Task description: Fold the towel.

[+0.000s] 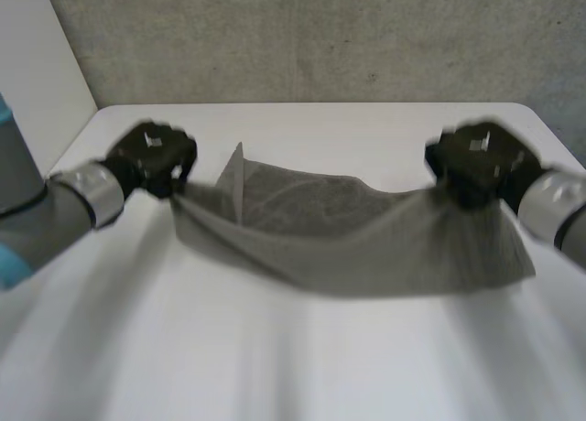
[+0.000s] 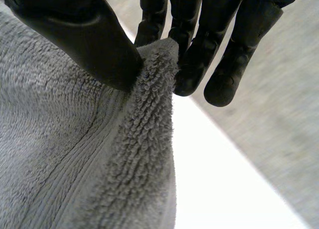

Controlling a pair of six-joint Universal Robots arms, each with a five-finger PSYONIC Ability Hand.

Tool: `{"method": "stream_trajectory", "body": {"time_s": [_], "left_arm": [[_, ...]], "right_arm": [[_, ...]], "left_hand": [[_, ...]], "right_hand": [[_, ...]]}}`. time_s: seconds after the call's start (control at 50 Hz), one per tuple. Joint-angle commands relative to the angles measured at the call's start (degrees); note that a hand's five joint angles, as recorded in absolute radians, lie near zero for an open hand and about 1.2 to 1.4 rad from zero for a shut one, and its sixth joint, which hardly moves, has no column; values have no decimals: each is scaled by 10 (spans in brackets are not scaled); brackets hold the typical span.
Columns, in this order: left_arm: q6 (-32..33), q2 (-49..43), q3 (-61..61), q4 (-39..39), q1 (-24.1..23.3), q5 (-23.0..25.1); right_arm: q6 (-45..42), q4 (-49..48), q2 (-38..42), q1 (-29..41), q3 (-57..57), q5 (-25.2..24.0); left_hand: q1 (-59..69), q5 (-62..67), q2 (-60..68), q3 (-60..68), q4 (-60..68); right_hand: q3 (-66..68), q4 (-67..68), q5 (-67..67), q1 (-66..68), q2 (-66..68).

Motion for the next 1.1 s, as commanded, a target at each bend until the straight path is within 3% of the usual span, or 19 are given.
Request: {"method": "stream_trajectory", "body": {"time_s": [0.02,0.08,0.18,0.24,0.32,0.42,0.46,0.52,0.56,0.66,0.84,0.88,1.0,1.04,1.06,1.1], "left_arm": [[-121,-49,218,0,-16,-95],[-155,-49,264,0,-19,-112],[-304,0,330,2,-16,-163],[-331,18,318,4,-14,-172],[-370,58,206,8,-4,-177],[-370,88,44,17,21,-173],[-370,94,-12,25,31,-172],[-369,96,-105,52,54,-159],[-369,96,-182,82,79,-123],[-368,96,-264,109,103,-76],[-366,100,-290,121,104,-64],[-356,108,-284,126,103,-62],[-303,124,-279,127,102,-41],[-243,130,-279,127,99,-11],[-242,130,-279,127,99,-11],[-177,132,-284,127,100,30]], "right_arm": [[63,-47,51,15,-223,29],[110,-123,57,22,-292,55],[162,-191,45,22,-322,79],[176,-160,28,23,-308,73],[175,-107,14,27,-261,47],[153,-79,-20,25,-140,-24],[113,-79,-41,18,-52,-74],[86,-79,-44,17,-12,-90],[26,-77,-44,16,50,-109],[-54,-72,-41,-5,114,-109],[-93,-71,-35,-16,154,-111],[-92,-72,-34,-16,158,-112],[-92,-72,-33,-14,169,-113],[-92,-73,-32,-14,171,-114],[-92,-73,-32,-14,171,-114],[-92,-74,-26,-15,176,-114]], "left_hand": [[49,45,36,34,23],[49,45,36,34,23],[49,45,36,34,23],[49,45,36,34,23],[49,45,36,34,23],[49,45,36,34,23],[49,45,36,34,23],[49,45,36,34,23],[49,45,36,34,23],[49,45,36,34,23],[49,45,36,34,23],[-151,-155,-165,-166,-177],[-326,-330,-339,-341,-352],[-443,-447,-456,-458,-469],[-444,-448,-457,-459,-469],[-506,-510,-519,-521,-531]], "right_hand": [[47,34,37,38,60],[47,34,37,38,60],[47,34,37,38,60],[47,34,37,38,60],[47,34,37,38,60],[47,34,37,38,60],[47,34,37,38,60],[47,34,37,38,60],[47,34,37,38,60],[47,34,37,38,60],[47,34,37,38,60],[47,34,37,38,60],[47,34,37,38,60],[47,34,37,38,60],[47,34,37,38,60],[47,34,37,38,60]]}}
